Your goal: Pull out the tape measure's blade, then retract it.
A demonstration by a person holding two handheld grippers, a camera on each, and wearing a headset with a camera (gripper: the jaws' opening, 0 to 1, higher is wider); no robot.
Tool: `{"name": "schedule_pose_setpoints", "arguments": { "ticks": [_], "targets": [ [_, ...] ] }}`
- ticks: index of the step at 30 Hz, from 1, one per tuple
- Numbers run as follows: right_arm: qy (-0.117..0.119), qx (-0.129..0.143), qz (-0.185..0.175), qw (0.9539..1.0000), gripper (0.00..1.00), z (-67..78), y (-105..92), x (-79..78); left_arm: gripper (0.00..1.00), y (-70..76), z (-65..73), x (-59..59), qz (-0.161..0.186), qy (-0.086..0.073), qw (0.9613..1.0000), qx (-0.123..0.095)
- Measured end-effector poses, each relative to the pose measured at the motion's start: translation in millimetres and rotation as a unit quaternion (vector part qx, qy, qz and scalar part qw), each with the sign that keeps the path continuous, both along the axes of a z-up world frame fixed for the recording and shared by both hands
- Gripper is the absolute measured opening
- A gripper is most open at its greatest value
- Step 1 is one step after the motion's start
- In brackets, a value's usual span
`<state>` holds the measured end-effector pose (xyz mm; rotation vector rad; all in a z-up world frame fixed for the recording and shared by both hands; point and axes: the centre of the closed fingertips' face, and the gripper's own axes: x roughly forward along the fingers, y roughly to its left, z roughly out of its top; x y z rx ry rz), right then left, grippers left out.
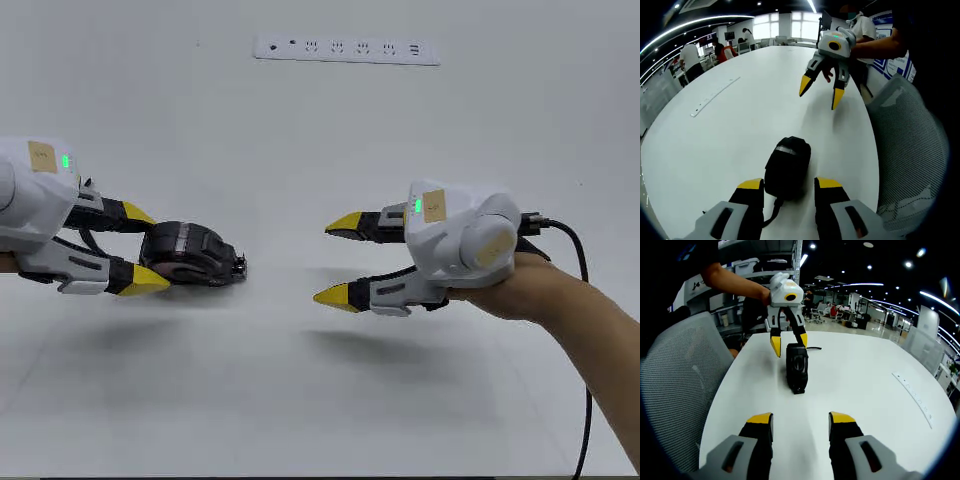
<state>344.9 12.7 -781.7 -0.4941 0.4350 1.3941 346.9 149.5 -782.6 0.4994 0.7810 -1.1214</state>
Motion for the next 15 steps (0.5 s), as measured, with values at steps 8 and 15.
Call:
{"name": "schedule_pose_setpoints", "arguments": {
  "ticks": [8,15],
  "targets": [
    [0.007,0.0,0.01,0.9999,0.39,-8.1,17.0,3.1,0.29,2.9,-7.0,5.4,-0.007,0.001,0.9999,0.013],
    [0.013,0.001,0.012,0.9998,0.35,-13.7,34.2,8.5,0.28,2.5,-8.1,5.0,-0.012,-0.004,0.9998,0.016]
  ]
}}
